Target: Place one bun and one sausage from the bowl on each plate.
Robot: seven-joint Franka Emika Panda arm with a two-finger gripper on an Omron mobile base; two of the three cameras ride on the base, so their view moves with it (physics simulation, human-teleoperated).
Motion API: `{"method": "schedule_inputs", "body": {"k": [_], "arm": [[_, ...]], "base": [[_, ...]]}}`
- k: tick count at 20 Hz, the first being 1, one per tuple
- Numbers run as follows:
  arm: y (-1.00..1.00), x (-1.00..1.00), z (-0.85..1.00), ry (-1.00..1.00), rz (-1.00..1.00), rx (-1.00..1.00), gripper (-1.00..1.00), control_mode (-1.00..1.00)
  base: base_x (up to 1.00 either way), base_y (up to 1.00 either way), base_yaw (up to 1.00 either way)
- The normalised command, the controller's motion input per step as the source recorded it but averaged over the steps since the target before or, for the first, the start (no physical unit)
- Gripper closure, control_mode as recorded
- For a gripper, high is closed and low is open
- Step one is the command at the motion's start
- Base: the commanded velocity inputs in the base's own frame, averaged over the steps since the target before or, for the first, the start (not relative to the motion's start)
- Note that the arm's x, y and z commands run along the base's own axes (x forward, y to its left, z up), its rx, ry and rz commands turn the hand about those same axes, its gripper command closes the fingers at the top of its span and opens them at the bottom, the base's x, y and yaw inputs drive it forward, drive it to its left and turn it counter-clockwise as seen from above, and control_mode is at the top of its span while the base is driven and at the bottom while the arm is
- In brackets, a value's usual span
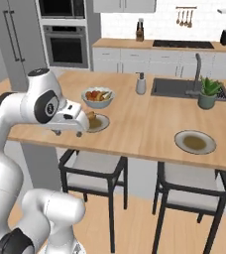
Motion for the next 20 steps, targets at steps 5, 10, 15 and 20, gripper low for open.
{"method": "schedule_inputs", "body": {"k": [5, 10, 15, 20], "arm": [[0.0, 0.0, 0.0, 0.0, 0.0, 0.0, -1.0, 1.0], [0.0, 0.0, 0.0, 0.0, 0.0, 0.0, -1.0, 1.0], [0.0, 0.0, 0.0, 0.0, 0.0, 0.0, -1.0, 1.0], [0.0, 0.0, 0.0, 0.0, 0.0, 0.0, -1.0, 1.0]], "base": [[-0.24, -1.0, 0.0], [0.0, -1.0, 0.0], [0.0, -1.0, 0.0], [0.1, -1.0, 0.0]]}}
